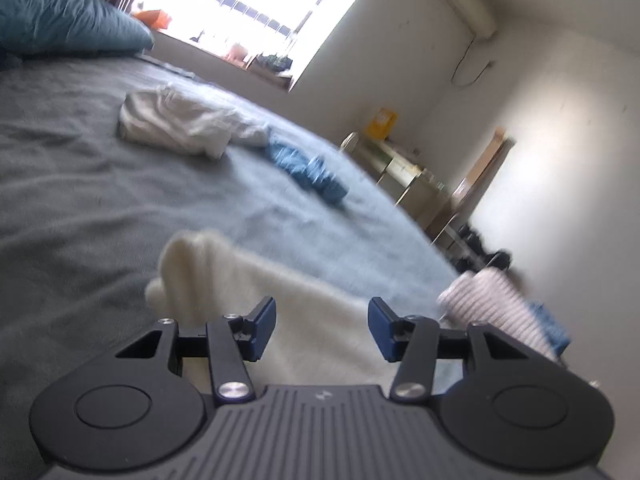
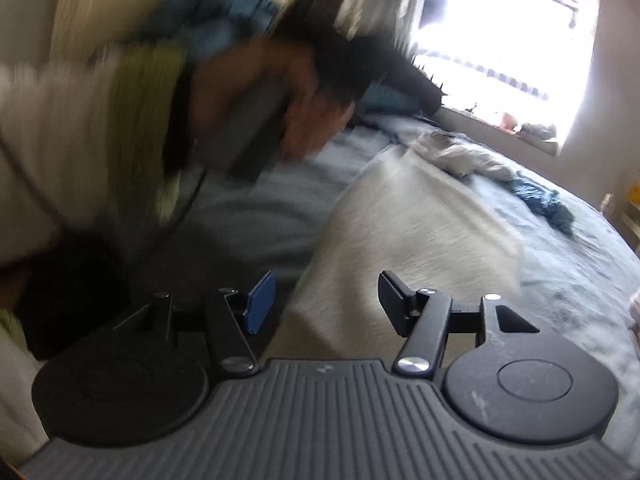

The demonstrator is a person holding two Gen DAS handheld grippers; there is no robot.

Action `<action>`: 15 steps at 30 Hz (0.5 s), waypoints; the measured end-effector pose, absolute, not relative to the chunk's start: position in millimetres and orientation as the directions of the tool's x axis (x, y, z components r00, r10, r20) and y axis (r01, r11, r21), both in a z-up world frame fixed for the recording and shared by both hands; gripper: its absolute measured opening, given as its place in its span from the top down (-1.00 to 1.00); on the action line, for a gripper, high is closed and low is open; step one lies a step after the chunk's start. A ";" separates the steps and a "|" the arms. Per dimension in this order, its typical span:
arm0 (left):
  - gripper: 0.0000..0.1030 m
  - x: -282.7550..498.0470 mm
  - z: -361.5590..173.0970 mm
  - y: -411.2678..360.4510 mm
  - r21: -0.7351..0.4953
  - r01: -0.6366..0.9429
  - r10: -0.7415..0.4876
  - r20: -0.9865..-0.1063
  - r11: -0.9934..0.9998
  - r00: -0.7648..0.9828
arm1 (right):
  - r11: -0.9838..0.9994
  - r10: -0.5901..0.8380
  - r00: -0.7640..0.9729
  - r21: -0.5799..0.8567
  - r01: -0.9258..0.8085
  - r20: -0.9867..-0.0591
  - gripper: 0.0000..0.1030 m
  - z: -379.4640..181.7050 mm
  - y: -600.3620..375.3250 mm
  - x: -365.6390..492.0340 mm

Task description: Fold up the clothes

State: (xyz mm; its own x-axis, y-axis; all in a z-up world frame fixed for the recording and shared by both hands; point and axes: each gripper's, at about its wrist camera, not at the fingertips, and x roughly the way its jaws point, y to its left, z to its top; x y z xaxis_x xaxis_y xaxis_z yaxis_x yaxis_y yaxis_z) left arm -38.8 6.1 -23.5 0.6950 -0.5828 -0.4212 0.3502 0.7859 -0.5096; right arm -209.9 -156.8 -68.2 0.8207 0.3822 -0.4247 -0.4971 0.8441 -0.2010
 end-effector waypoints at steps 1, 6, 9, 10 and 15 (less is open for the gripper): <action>0.04 -37.7 -30.6 7.0 -0.508 0.335 -0.572 -0.435 0.794 0.696 | 0.857 0.379 0.839 -0.194 -0.477 -0.390 -0.08 -62.7 -165.0 -212.9; 0.08 -37.5 -49.1 22.0 -0.584 0.291 -0.590 -0.424 0.758 0.687 | 0.891 0.336 0.878 -0.188 -0.414 -0.341 0.23 -55.4 -183.0 -198.3; 0.15 -36.9 -51.4 23.1 -0.566 0.297 -0.582 -0.431 0.769 0.689 | 0.883 0.385 0.824 -0.093 -0.460 -0.415 0.37 -77.7 -186.6 -180.2; 0.15 -36.1 -53.3 22.7 -0.558 0.295 -0.578 -0.437 0.775 0.690 | 0.881 0.398 0.796 -0.054 -0.471 -0.455 0.38 -90.7 -187.0 -172.9; 0.18 -34.1 -58.8 22.9 -0.553 0.297 -0.575 -0.437 0.778 0.692 | 0.879 0.421 0.777 -0.002 -0.477 -0.467 0.38 -111.1 -191.9 -171.5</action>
State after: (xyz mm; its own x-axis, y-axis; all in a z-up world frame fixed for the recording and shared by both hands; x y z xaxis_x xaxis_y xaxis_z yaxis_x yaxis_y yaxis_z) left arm -34.1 22.9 -58.8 0.6917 -0.5748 -0.4373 0.2969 0.7783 -0.5533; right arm -171.5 -191.9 -111.1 0.7774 0.4213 -0.4670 -0.4773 0.8787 -0.0018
